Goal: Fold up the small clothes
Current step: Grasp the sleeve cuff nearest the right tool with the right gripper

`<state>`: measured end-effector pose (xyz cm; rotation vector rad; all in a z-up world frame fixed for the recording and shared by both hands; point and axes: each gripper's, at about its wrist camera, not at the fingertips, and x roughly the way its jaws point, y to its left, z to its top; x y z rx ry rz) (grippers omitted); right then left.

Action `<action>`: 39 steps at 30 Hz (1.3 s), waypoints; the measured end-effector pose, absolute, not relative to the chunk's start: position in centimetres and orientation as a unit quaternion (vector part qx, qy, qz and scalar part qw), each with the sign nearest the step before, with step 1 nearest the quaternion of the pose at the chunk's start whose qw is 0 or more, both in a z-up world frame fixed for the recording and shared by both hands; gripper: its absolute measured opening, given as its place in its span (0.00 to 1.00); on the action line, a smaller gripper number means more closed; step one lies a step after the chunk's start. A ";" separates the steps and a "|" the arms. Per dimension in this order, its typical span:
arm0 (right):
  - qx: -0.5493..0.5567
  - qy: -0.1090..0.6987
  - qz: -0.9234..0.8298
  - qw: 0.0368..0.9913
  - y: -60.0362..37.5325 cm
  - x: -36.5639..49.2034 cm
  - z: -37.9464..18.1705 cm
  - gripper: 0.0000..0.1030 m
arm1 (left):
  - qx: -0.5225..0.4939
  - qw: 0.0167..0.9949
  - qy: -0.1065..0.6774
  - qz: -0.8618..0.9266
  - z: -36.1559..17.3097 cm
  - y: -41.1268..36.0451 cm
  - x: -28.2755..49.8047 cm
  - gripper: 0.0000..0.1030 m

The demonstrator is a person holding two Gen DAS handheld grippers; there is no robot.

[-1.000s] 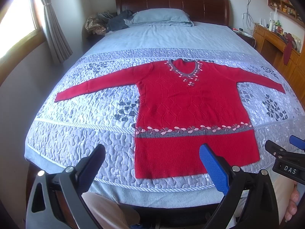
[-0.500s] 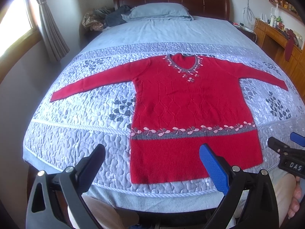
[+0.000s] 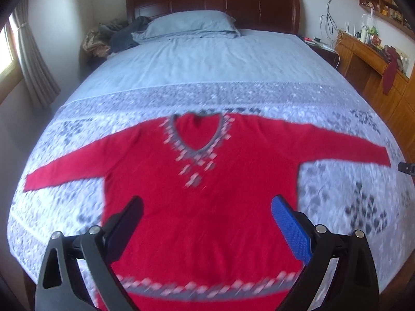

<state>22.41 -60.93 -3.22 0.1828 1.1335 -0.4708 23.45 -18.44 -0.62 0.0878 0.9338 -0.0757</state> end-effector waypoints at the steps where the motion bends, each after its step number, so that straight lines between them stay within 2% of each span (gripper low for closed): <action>1: 0.092 0.542 -0.221 0.805 -63.2 23.2 -4.1 0.98 | 0.038 0.892 0.448 -0.042 -1.0 -20.2 25.0 0.96; 7: 0.159 0.588 -0.212 0.764 -74.3 27.0 -10.4 0.97 | 0.036 0.883 0.463 -0.072 -3.8 -29.7 32.1 0.96; 10: 0.197 0.595 -0.191 0.756 -76.0 28.1 -12.6 0.97 | 0.038 0.876 0.474 -0.088 -5.4 -33.2 34.1 0.96; 17: 0.271 0.578 -0.190 0.746 -79.8 29.1 -15.6 0.94 | 0.047 0.872 0.479 -0.089 -8.0 -35.2 35.2 0.96; 18: 0.276 0.574 -0.196 0.746 -80.1 29.1 -15.6 0.88 | 0.052 0.872 0.478 -0.086 -8.3 -34.9 35.2 0.96; 19: 0.270 0.573 -0.201 0.747 -80.3 29.3 -15.6 0.74 | 0.057 0.873 0.478 -0.078 -8.6 -34.2 35.3 0.96; 21: 0.259 0.576 -0.210 0.746 -80.4 29.2 -15.4 0.59 | 0.056 0.873 0.480 -0.064 -9.0 -33.0 35.4 0.96; 22: 0.253 0.573 -0.213 0.750 -80.4 29.1 -14.9 0.42 | 0.051 0.872 0.484 -0.057 -9.3 -32.0 35.5 0.96; 23: 0.254 0.569 -0.210 0.753 -80.4 29.0 -14.6 0.31 | 0.047 0.870 0.489 -0.052 -9.5 -31.1 35.7 0.96; 24: 0.277 0.559 -0.188 0.759 -80.4 28.7 -14.1 0.07 | 0.044 0.868 0.493 -0.044 -9.7 -30.2 35.8 0.96; 25: 0.294 0.546 -0.175 0.765 -80.2 28.5 -13.4 0.07 | 0.042 0.867 0.495 -0.041 -9.8 -29.5 35.8 0.96; 32: 0.225 0.524 -0.123 0.812 -73.1 29.7 -8.6 0.07 | 0.036 0.868 0.496 -0.006 -10.1 -23.5 35.6 0.96; 39: 0.166 0.547 -0.024 0.820 -58.3 35.1 -7.7 0.07 | 0.012 0.863 0.504 0.026 -9.8 -16.8 35.4 0.96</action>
